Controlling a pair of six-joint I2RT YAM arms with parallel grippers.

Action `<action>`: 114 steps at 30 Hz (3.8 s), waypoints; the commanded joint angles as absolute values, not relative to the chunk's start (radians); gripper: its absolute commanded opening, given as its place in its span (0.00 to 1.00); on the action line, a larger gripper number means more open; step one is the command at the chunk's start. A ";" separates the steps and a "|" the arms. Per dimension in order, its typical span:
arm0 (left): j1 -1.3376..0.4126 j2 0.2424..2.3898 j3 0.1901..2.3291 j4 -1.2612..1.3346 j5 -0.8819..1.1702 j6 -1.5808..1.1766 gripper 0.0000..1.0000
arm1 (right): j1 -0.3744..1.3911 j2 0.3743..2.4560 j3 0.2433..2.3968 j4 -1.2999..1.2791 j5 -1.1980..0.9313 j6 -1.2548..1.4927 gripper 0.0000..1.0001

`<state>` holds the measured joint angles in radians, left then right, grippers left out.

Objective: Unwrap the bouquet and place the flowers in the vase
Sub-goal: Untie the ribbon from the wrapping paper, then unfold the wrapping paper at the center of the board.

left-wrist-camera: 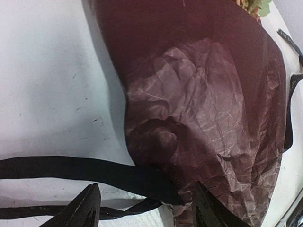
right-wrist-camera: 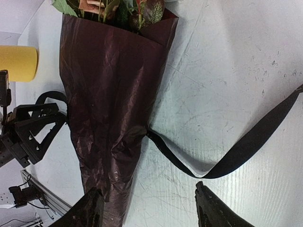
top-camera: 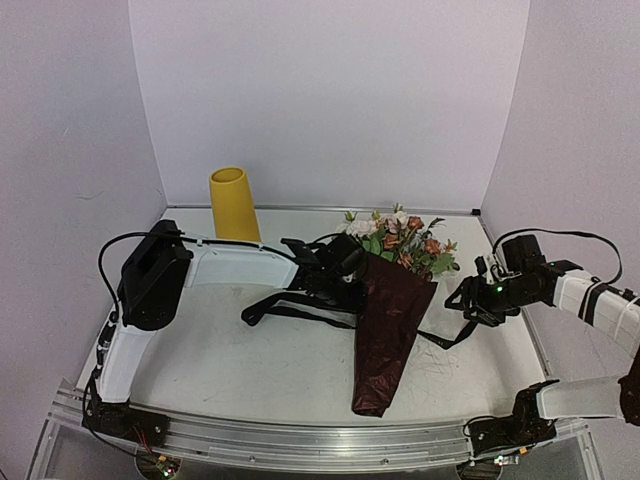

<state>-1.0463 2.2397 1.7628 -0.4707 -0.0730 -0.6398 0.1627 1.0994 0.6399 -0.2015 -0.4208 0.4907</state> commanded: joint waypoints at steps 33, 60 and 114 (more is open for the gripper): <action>-0.943 1.921 1.506 -0.468 -0.141 -0.626 0.53 | 0.168 1.208 0.746 -0.215 -0.417 0.491 0.67; -0.628 1.689 1.057 -0.525 -0.202 -0.911 0.55 | 0.193 1.334 0.753 -0.117 -0.436 0.507 0.68; -1.112 2.079 1.424 -0.054 0.244 -0.807 0.59 | 0.311 1.768 1.128 -0.148 -0.323 0.450 0.54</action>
